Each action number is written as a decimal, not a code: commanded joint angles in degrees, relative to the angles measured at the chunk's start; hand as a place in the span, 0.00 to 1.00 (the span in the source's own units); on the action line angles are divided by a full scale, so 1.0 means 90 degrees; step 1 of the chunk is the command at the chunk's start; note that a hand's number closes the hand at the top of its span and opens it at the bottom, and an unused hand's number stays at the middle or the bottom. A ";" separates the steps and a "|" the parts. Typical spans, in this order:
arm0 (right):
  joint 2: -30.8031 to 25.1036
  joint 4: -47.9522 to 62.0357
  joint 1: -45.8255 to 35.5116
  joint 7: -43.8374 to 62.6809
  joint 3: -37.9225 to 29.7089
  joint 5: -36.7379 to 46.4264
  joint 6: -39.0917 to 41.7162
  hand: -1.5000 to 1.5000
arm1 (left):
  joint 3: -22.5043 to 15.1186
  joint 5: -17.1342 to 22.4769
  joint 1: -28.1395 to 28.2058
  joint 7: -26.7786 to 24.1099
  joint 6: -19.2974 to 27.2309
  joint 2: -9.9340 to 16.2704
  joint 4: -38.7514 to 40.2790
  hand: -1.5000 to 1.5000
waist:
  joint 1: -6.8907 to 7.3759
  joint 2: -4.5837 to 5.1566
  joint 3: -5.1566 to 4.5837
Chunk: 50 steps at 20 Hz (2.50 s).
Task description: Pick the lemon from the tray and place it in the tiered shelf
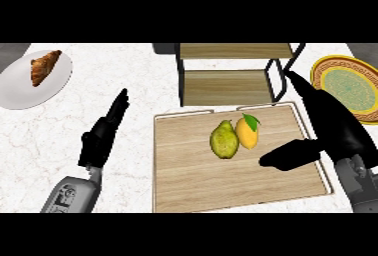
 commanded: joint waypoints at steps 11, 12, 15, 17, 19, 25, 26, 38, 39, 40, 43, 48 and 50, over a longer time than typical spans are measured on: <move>0.1208 0.0460 -0.0244 0.1147 0.0049 0.1278 0.0374 0.00 | 0.0203 -0.0063 0.0407 -0.0085 -0.0262 0.0136 -0.0290 0.50 | -0.0002 0.0002 0.0004; 0.1272 0.0353 -0.0256 0.1240 -0.0009 0.1231 0.0491 0.00 | 0.0180 -0.0095 0.0299 -0.0192 -0.0183 -0.0039 -0.0071 0.50 | -0.0029 0.0004 0.0003; 0.1363 0.0827 -0.0329 0.0935 -0.0165 0.1222 0.0673 0.00 | 0.0147 -0.0197 0.0145 0.0087 -0.0141 -0.0049 -0.0288 0.50 | -0.0010 0.0011 0.0005; 0.1571 0.0704 -0.0075 0.0892 -0.0042 0.1559 0.0536 0.00 | 0.0266 -0.0071 0.0391 -0.0007 -0.0258 -0.0004 -0.0321 0.50 | -0.0017 0.0003 0.0005; 0.1831 0.0705 -0.0276 0.1235 -0.0044 0.1704 0.0604 0.00 | 0.0410 -0.0015 -0.0051 0.0177 -0.0342 0.0030 -0.0091 0.50 | -0.0033 0.0002 0.0004; 0.2064 0.1478 -0.0061 0.0513 -0.0280 0.1986 0.0731 0.00 | 0.0224 -0.0270 0.0222 -0.0256 -0.0330 -0.0129 0.0085 0.50 | -0.0005 0.0015 0.0006; 0.1883 0.1109 0.0185 0.0566 -0.0443 0.1872 0.0879 0.00 | 0.0153 -0.0318 0.0350 0.0029 -0.0108 -0.0259 -0.0436 0.50 | -0.0018 -0.0003 0.0008; 0.2614 0.1097 0.0384 0.0691 -0.0504 0.2610 0.1350 0.00 | 0.0587 -0.0226 -0.0147 0.0249 -0.0434 -0.0148 -0.0149 0.50 | -0.0047 0.0004 0.0007; 0.2900 0.1879 0.0254 0.0457 -0.0233 0.2863 0.1090 0.00 | 0.0589 -0.0296 -0.0110 -0.0268 -0.0442 -0.0154 0.0252 0.50 | -0.0021 0.0022 0.0005; 0.2952 0.1854 0.0027 0.0598 -0.0396 0.2842 0.1227 0.00 | 0.0746 -0.0112 -0.0609 0.0050 -0.0653 -0.0103 0.0595 0.50 | -0.0048 0.0024 0.0004; 0.2964 0.1591 0.0303 0.0472 -0.0565 0.2930 0.1437 0.00 | 0.0682 -0.0233 -0.0123 0.0406 -0.0547 -0.0057 -0.0276 0.50 | -0.0022 0.0005 0.0008; 0.3141 0.1736 0.0604 0.0200 -0.0634 0.3290 0.1438 0.00 | 0.0750 -0.0341 -0.0041 -0.0105 -0.0526 -0.0208 0.0194 0.50 | -0.0044 0.0009 0.0007; 0.3107 0.2049 0.0539 -0.0140 -0.0967 0.3244 0.1509 0.00 | 0.0661 -0.0304 0.0272 0.0104 -0.0649 -0.0169 -0.0421 0.50 | -0.0018 0.0006 0.0008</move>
